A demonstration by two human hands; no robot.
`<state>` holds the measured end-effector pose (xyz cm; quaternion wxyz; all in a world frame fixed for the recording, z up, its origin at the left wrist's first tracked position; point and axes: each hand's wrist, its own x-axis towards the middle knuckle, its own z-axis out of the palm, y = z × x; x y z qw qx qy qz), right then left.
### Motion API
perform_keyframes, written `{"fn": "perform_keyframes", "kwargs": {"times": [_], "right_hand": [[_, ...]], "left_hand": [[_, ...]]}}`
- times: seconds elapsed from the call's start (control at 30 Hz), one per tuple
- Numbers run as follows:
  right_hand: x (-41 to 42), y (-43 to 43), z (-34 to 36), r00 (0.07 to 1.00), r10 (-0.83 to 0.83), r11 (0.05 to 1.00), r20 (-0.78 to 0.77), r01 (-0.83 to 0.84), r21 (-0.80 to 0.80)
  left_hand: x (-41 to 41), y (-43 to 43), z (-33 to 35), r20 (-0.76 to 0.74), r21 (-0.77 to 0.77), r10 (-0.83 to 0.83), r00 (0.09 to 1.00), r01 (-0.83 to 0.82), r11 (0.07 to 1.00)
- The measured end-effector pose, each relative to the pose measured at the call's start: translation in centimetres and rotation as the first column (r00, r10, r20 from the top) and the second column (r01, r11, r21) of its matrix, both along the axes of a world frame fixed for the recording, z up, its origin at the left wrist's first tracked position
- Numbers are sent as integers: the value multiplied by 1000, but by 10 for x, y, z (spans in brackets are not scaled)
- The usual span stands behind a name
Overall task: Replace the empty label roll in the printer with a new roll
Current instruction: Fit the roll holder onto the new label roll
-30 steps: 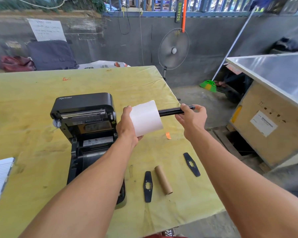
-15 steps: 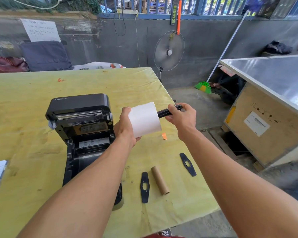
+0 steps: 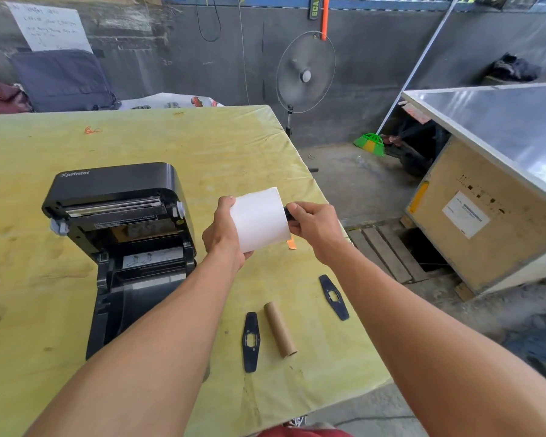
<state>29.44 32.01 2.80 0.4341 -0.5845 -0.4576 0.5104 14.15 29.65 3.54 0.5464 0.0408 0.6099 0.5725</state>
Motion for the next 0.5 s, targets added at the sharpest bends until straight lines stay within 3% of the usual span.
{"fn": "perform_keyframes", "kwargs": {"times": [0.27,0.5], "right_hand": [[16,9,-13,987,162,986,16,-162,-39],[31,19,-21,985,169,981,-21,-171,-89]], "left_hand": [[9,15,-18,-21,-56,-14,1000,13,998],[15,24,-34,-11,-64,-56,998,55,996]]}}
